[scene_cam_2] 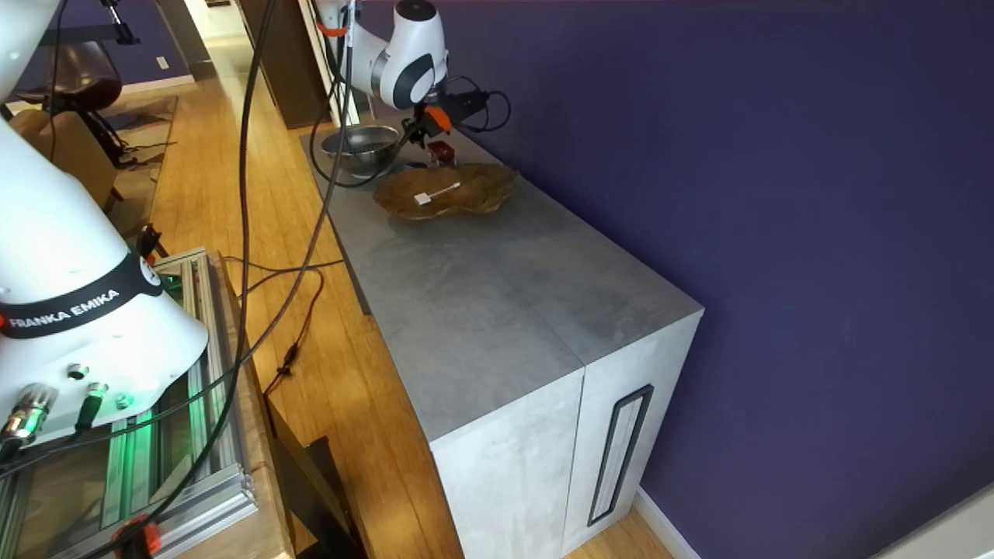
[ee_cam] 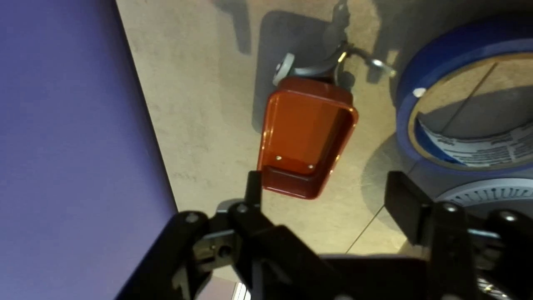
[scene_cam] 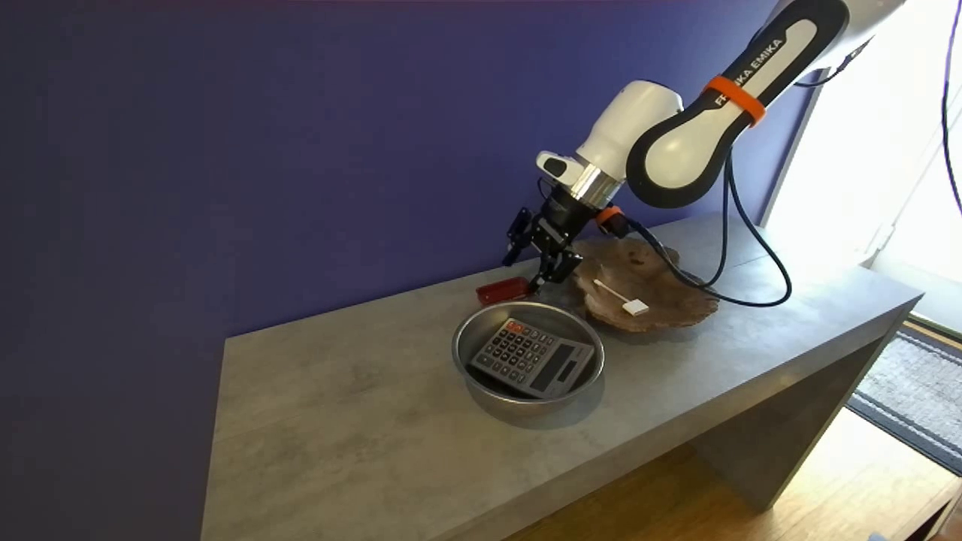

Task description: Move the toy cart to the right

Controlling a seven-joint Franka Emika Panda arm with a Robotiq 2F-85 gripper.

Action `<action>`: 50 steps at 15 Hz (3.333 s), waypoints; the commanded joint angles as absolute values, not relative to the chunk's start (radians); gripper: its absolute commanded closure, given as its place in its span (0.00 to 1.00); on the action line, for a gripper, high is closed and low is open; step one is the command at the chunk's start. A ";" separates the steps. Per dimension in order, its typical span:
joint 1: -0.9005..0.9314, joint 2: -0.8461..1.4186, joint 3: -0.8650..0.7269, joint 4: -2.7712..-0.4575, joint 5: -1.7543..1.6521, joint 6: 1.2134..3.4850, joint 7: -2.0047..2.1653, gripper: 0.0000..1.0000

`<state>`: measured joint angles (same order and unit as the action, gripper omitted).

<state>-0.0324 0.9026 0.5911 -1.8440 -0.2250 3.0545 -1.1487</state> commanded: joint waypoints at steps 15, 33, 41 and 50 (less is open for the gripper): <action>0.092 0.922 0.458 -1.803 -0.251 3.053 -1.106 0.68; 0.073 0.616 0.360 -2.037 -0.242 3.151 -0.858 0.99; 0.003 0.236 0.312 -2.430 -0.235 2.913 -0.920 0.99; -0.012 0.234 0.339 -2.473 -0.139 2.943 -0.940 0.99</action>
<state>-0.0310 0.2342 0.3549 -2.4738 -0.1476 2.9407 -0.9360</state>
